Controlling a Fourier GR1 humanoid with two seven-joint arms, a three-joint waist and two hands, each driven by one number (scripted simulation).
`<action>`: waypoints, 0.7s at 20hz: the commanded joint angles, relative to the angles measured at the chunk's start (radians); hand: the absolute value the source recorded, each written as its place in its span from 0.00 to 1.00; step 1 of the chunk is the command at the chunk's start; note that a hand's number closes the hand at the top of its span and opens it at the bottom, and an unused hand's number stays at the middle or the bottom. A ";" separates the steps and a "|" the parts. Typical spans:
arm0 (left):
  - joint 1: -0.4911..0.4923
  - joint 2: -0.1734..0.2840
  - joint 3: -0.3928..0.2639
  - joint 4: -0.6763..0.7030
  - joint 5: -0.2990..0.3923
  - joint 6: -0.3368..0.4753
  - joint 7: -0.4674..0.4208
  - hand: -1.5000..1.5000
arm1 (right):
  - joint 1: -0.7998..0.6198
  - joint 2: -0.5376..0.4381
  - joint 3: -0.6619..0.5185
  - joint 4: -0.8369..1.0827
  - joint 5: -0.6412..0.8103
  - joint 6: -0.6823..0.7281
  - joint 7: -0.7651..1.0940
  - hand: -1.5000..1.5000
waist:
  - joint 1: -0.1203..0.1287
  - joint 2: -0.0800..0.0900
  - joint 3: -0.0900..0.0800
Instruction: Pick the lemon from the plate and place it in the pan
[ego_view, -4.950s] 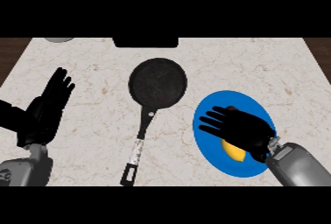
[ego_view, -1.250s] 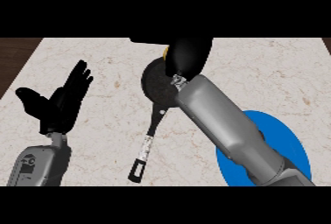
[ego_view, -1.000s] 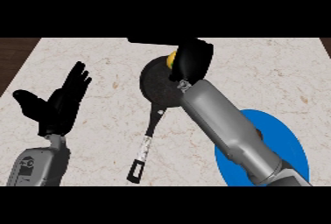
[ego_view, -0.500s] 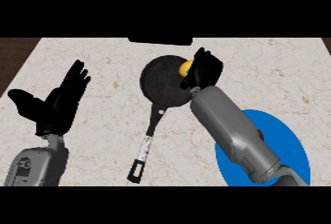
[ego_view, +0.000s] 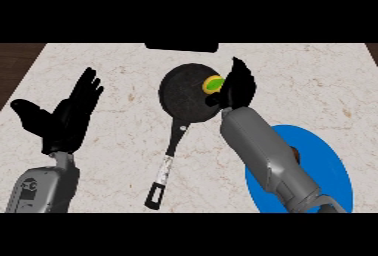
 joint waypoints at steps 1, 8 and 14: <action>-0.003 -0.015 0.012 0.036 -0.018 0.032 -0.021 0.50 | 0.032 0.004 -0.023 -0.078 -0.052 -0.179 -0.062 0.00 | -0.048 -0.011 0.000; 0.094 -0.012 0.014 -0.025 -0.022 0.032 -0.030 0.50 | 0.215 0.004 -0.012 -0.367 -0.174 -0.355 -0.140 0.00 | -0.078 -0.030 0.000; 0.127 0.028 0.066 -0.027 0.026 -0.017 -0.053 0.50 | 0.554 0.004 0.130 -0.724 -0.255 -0.407 -0.319 0.00 | -0.096 -0.028 0.000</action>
